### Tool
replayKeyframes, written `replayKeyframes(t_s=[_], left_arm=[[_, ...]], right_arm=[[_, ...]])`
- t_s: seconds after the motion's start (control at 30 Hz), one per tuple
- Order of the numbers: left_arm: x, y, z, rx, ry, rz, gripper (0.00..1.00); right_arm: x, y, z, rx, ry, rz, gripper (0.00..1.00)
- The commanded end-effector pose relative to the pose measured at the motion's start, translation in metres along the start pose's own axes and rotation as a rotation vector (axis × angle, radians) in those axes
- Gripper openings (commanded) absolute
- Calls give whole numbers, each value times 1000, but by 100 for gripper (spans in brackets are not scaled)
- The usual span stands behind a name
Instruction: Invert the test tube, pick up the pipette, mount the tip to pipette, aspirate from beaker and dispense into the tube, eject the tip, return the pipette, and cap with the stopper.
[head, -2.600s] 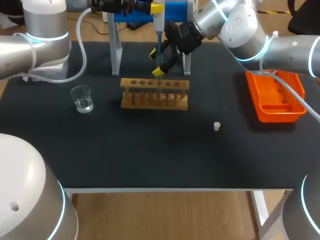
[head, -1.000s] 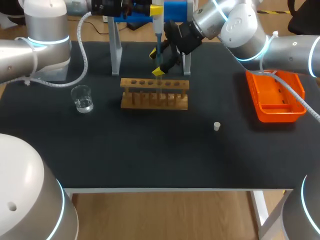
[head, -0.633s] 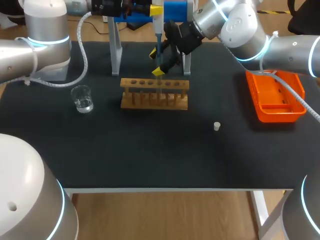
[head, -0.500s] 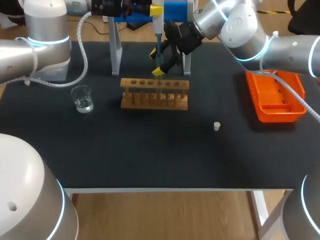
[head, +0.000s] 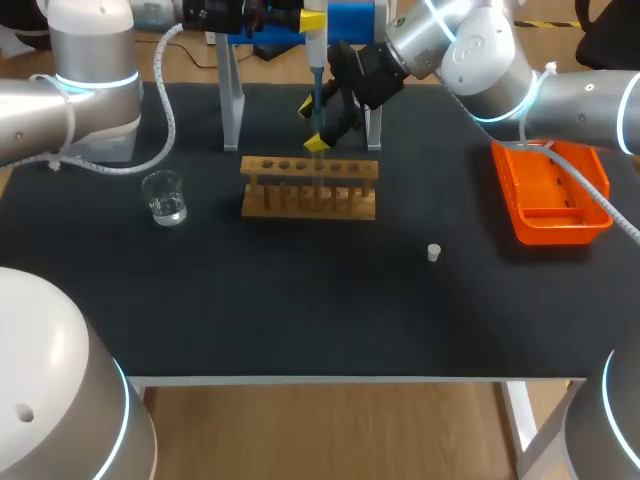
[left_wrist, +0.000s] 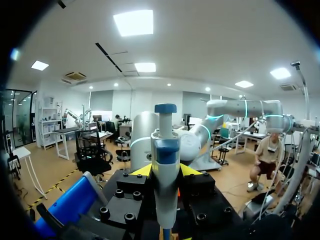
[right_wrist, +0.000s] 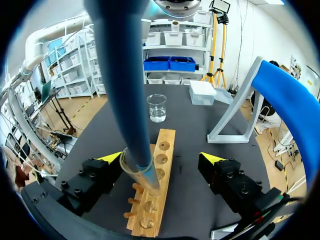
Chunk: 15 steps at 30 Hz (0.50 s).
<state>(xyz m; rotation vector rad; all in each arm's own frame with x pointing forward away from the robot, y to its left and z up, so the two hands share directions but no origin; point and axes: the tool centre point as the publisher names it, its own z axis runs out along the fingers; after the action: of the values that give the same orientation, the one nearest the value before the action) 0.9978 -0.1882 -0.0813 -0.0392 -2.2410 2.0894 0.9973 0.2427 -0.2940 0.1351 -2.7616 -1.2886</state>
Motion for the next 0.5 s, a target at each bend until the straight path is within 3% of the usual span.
replayKeyframes(t_s=[0.03, 0.5], left_arm=[[0, 0, 0, 0, -1, 0, 0], [0, 0, 0, 0, -1, 0, 0]], right_arm=[[3, 1, -9, 0, -6, 0, 100], [20, -1, -51, 9, -70, 23, 100]])
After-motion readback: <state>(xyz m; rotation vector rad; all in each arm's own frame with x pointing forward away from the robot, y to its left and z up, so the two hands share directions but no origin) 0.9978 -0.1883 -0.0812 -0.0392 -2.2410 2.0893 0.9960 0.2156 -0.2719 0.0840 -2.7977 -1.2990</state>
